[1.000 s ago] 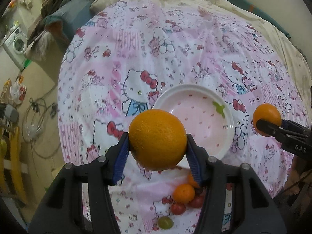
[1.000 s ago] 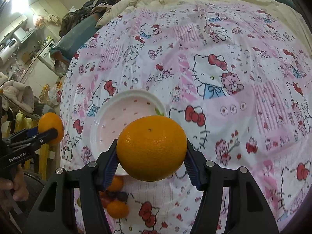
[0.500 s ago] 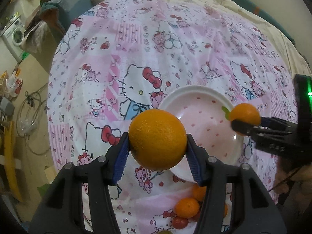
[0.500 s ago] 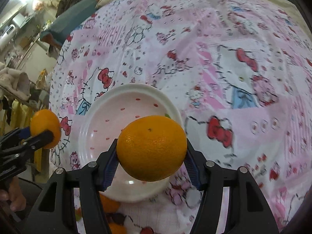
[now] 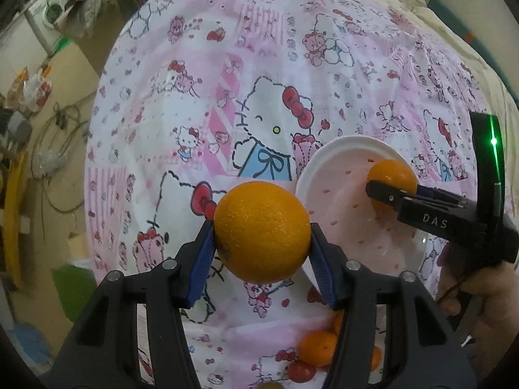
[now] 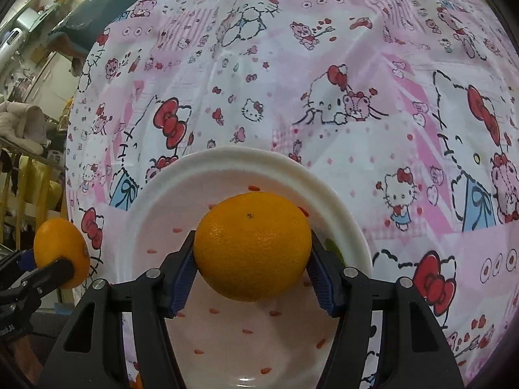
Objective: Organize fruits
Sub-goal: 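Lower the large orange onto the white plate and open the right tool, then lower the held large orange onto the plate beside the other, open left tool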
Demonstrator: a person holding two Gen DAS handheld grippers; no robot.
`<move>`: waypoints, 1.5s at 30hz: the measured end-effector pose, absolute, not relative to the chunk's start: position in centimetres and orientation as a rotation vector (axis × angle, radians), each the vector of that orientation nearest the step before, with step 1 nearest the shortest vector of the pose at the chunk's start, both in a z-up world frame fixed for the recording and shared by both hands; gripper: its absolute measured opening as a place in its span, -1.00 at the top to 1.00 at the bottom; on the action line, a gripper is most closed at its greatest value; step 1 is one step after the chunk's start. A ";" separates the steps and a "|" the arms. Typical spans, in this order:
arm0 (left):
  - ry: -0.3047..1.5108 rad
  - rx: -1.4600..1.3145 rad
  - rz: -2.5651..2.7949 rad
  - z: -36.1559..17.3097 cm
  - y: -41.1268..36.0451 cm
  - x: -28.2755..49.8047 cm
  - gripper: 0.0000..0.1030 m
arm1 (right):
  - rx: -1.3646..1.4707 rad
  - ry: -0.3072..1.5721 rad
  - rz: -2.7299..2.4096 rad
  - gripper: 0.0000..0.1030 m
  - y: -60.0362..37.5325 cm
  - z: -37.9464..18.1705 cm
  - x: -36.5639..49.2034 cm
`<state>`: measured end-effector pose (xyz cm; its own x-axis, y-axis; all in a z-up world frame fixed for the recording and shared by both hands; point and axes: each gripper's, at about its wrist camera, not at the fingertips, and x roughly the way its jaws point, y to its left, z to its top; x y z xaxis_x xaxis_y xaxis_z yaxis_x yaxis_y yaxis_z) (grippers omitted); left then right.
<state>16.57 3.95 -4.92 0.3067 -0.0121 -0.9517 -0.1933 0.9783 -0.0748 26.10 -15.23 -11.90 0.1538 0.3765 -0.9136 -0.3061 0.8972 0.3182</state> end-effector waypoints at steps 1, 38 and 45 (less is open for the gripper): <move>1.253 -0.181 0.118 -4.9 3.9 16.6 -0.01 | 0.054 1.330 0.491 -0.29 -15.2 -11.9 26.1; 1.252 -0.008 -0.125 -10.0 -4.8 21.9 -0.08 | 0.351 1.228 0.413 -0.54 -26.6 -6.2 24.8; 1.216 -0.013 -0.106 -8.9 -5.0 22.0 -0.74 | 0.353 1.214 0.374 -0.54 -26.9 -6.7 25.5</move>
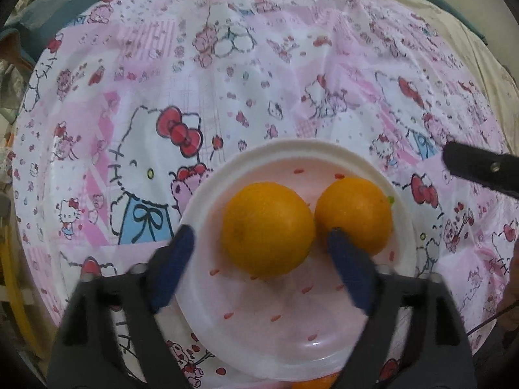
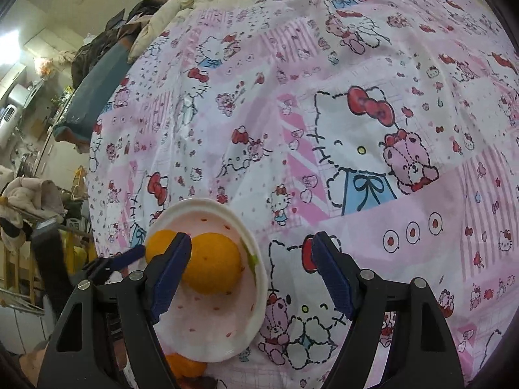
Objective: Organize fruits
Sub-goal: 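Lower the held large orange onto the plate beside the other, open left tool, then move the right tool to the small mandarins and grasp one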
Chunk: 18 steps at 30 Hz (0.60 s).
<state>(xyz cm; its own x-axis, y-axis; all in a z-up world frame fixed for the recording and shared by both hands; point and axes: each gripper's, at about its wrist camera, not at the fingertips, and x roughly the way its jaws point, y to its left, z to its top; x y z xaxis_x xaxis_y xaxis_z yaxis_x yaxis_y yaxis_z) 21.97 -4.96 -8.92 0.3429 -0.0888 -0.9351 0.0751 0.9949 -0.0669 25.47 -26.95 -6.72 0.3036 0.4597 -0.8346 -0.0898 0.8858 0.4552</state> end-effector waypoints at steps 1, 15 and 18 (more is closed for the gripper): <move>1.216 -0.018 -0.110 -8.8 -4.9 21.9 -0.74 | 0.353 1.215 0.371 -0.54 -27.0 -6.8 25.5; 1.129 -0.109 -0.079 -5.1 -2.5 19.5 -0.74 | 0.311 1.147 0.357 -0.54 -27.1 -3.7 23.1; 1.108 -0.074 -0.068 -4.2 -2.2 18.2 -0.74 | 0.326 1.135 0.349 -0.56 -27.2 -2.8 22.3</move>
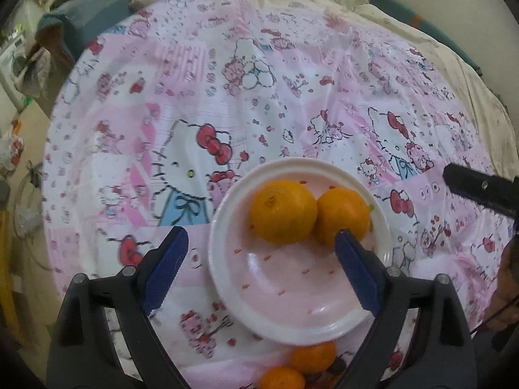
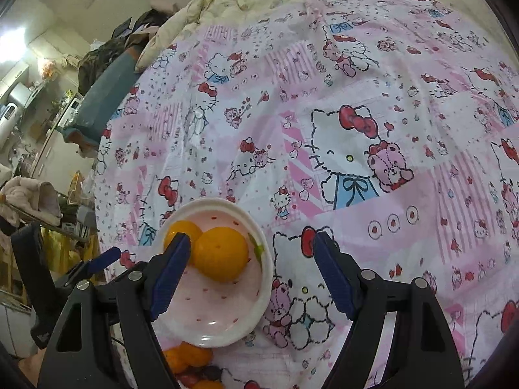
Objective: Organize fruits
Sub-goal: 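Move the right tool to the small mandarins and grasp one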
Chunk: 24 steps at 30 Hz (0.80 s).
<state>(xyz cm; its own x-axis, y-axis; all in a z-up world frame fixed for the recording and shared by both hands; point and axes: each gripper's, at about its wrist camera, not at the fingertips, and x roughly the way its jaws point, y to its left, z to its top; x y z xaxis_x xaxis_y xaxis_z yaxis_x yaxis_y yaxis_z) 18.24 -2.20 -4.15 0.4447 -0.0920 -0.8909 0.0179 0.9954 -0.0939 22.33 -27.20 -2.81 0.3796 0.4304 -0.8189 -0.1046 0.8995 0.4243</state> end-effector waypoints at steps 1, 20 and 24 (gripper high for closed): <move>1.099 -0.065 -0.068 -3.7 -2.1 17.8 -0.74 | 0.325 1.125 0.348 -0.56 -27.2 -2.5 21.9; 1.096 -0.164 -0.027 0.2 1.0 7.8 -0.74 | 0.326 1.145 0.381 -0.56 -27.3 -2.0 10.4; 1.115 -0.151 -0.053 -0.3 0.5 5.4 -0.74 | 0.336 1.161 0.386 -0.56 -27.3 -2.7 8.6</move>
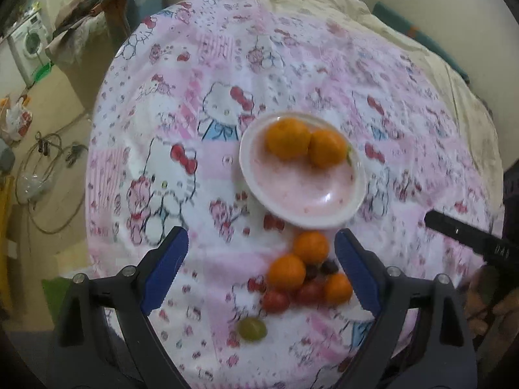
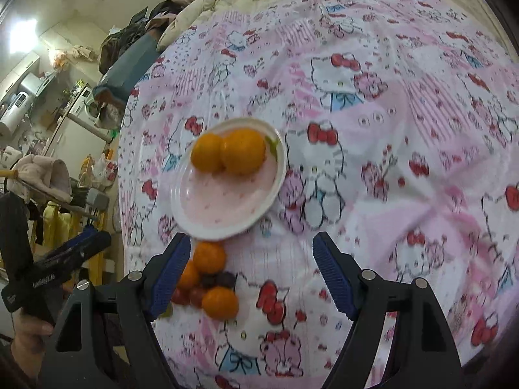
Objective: Organize fruits
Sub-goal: 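Move the right tool to the small mandarins and grasp one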
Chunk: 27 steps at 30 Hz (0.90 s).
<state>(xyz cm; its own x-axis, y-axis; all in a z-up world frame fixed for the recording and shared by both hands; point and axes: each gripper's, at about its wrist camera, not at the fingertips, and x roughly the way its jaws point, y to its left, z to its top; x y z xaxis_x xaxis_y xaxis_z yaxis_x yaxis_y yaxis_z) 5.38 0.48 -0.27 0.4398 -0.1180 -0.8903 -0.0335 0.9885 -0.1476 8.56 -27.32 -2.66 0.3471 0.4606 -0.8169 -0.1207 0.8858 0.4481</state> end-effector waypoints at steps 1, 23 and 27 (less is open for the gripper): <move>1.114 -0.138 -0.043 -0.5 0.4 4.9 -0.74 | 0.338 1.166 0.383 -0.56 -27.3 -2.8 8.3; 1.123 -0.276 0.077 -2.1 3.6 5.1 -0.74 | 0.264 1.367 0.497 -0.55 -22.4 -8.6 7.4; 1.139 -0.285 0.074 -2.4 3.6 5.1 -0.74 | 0.153 1.402 0.546 -0.47 -19.6 -9.7 6.5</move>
